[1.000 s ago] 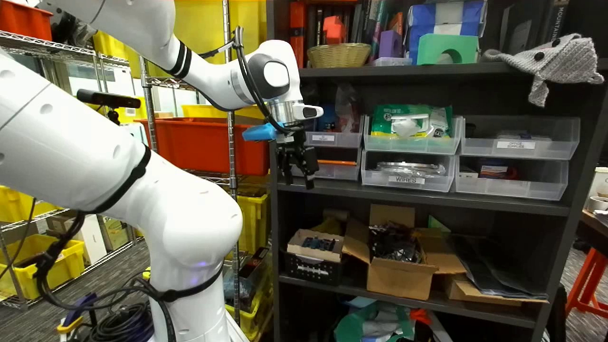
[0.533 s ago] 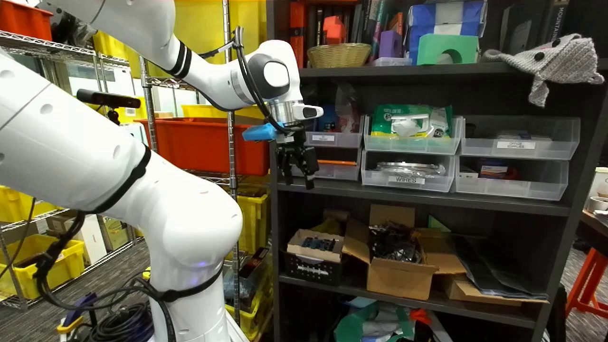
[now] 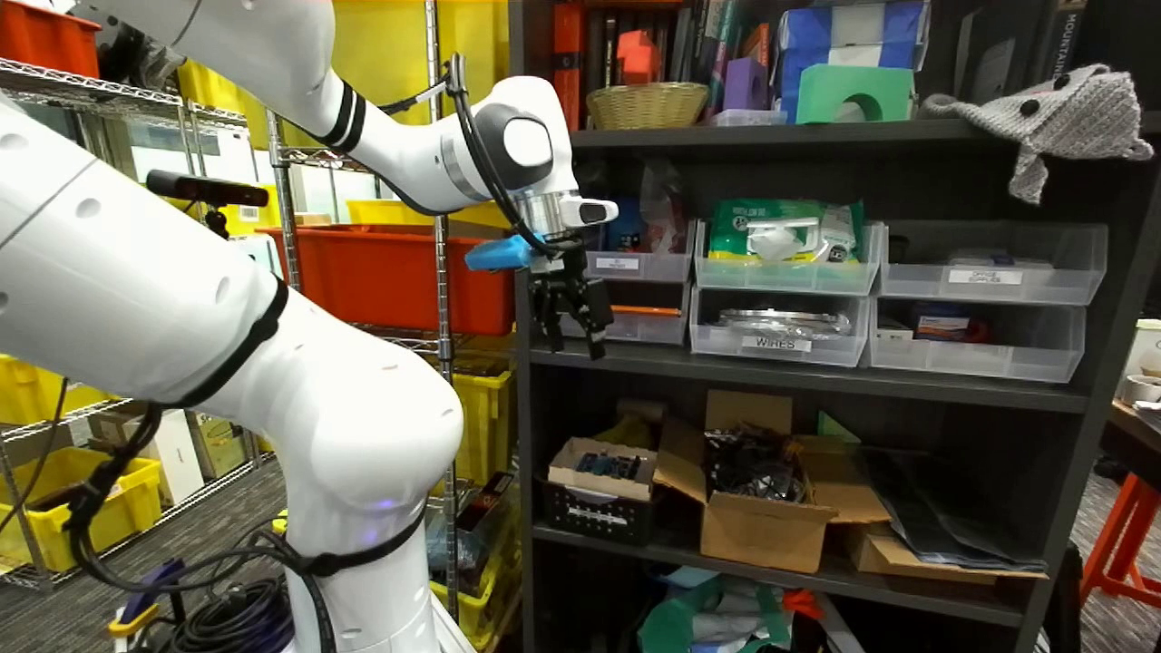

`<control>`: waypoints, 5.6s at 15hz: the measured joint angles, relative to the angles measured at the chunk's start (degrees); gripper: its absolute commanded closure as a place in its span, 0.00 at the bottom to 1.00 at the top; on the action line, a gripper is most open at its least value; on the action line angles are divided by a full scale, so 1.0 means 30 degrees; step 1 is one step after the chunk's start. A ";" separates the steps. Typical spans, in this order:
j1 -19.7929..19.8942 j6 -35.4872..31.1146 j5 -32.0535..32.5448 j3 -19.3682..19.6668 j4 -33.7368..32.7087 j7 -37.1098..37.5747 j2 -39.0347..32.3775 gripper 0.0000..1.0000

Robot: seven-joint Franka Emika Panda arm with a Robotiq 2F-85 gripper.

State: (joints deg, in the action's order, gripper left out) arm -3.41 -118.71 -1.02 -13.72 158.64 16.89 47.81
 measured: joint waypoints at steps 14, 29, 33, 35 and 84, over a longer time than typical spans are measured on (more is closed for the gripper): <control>0.2057 -1.2136 0.1972 0.3209 0.0275 -0.4397 -0.1648 0.00; 0.0919 -1.6556 0.2653 0.6633 0.0278 -1.0332 -0.3358 0.00; 0.0063 -1.6971 0.3014 0.6981 0.0158 -1.1995 -0.3265 0.00; -0.0316 -1.7612 0.3281 0.7490 0.0089 -1.2991 -0.3187 0.00; -1.0270 -1.5986 -0.5136 1.6620 -0.6860 -2.1788 -0.7415 0.00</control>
State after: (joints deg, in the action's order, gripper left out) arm -34.22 -166.67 -16.43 36.14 138.06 -48.47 25.56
